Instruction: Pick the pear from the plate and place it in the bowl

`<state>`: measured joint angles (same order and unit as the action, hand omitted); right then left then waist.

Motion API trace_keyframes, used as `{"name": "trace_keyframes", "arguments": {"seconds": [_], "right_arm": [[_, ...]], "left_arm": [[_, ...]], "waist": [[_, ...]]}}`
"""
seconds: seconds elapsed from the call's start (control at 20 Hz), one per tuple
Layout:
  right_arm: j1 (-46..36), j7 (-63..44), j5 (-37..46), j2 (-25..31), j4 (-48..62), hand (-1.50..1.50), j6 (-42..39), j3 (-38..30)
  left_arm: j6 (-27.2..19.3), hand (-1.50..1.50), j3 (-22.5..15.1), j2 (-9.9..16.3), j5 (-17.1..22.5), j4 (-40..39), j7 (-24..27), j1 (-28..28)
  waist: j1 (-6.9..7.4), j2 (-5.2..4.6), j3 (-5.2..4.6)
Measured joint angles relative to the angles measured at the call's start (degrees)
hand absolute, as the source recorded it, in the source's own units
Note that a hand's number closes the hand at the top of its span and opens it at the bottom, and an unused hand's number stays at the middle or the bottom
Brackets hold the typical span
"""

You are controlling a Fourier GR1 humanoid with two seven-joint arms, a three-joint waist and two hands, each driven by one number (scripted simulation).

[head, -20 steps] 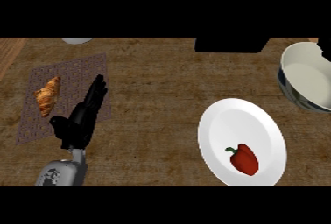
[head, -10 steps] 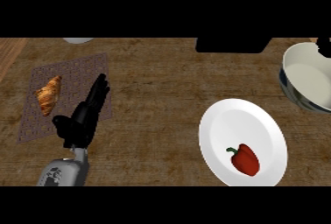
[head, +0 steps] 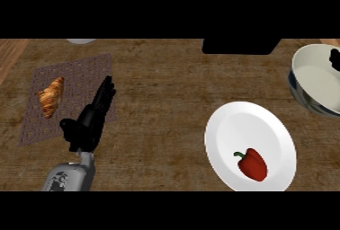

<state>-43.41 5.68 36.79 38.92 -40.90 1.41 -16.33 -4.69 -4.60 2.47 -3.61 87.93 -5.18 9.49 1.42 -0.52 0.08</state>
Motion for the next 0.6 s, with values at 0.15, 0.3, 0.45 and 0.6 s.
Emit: {"name": "trace_keyframes", "arguments": {"seconds": [0.15, 0.3, 0.45, 0.6], "right_arm": [[-0.4, 4.0, -1.6, 0.4, 6.4, -1.5, -2.4, -1.4], [-1.4, 9.0, -3.2, 1.0, 11.7, -1.5, -5.5, -2.5], [-1.8, 14.0, -5.5, 0.8, 14.3, -1.5, -6.7, -4.4], [-2.2, 18.5, -8.4, 1.0, 15.8, -1.5, -6.6, -7.2]], "left_arm": [[0.5, 0.0, 0.4, 0.6, 0.3, 0.6, -0.3, -0.2], [0.6, 0.0, 0.7, 0.6, 0.5, 0.4, -0.6, 0.7], [1.1, 0.0, 1.4, 0.8, 0.9, -0.7, 0.6, 0.3], [1.3, 0.0, 1.4, 0.9, 0.9, -0.4, 0.8, -0.1]], "waist": [[0.24, -0.08, 0.03], [0.42, -0.2, 0.06], [0.13, -0.1, 0.05], [0.02, -0.04, 0.06]]}}
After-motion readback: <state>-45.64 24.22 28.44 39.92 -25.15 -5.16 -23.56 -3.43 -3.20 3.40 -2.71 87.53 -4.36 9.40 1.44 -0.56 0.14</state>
